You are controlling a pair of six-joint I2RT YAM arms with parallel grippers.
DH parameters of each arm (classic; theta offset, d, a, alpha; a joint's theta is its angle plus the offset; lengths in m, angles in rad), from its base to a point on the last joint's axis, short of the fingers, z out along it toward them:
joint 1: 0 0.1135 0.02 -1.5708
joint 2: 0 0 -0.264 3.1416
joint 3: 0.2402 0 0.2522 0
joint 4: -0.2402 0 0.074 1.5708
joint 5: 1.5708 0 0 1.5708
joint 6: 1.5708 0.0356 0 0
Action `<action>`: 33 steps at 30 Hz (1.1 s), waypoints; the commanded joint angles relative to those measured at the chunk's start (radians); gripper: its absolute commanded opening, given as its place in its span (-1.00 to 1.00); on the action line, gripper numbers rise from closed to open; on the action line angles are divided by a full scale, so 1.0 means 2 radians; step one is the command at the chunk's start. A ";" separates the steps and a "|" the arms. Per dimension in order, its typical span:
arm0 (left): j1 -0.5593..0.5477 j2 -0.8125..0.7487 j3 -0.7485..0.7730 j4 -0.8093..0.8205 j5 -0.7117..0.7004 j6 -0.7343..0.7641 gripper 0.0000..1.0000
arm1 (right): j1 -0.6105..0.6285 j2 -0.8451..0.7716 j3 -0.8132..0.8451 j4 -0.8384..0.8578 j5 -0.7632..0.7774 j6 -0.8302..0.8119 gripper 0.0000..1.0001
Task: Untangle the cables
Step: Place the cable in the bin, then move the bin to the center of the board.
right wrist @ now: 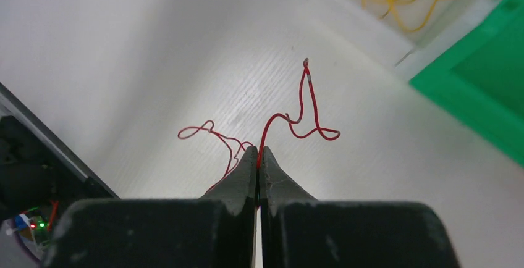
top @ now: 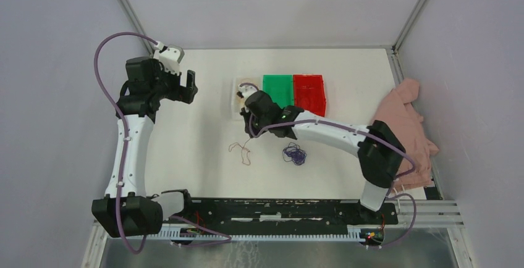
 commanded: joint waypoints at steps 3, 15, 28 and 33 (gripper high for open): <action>0.002 -0.015 0.011 0.009 0.023 -0.009 0.99 | -0.050 -0.114 0.064 -0.036 0.038 -0.069 -1.00; 0.002 -0.014 0.021 0.001 0.033 -0.003 0.99 | -0.172 -0.161 0.126 -0.084 0.129 -0.179 -1.00; 0.001 -0.009 0.025 -0.009 0.038 0.004 0.99 | -0.201 -0.077 0.110 -0.039 0.306 -0.286 -1.00; 0.002 -0.006 0.027 -0.010 0.037 0.007 0.98 | -0.213 -0.043 0.110 -0.018 0.327 -0.302 -1.00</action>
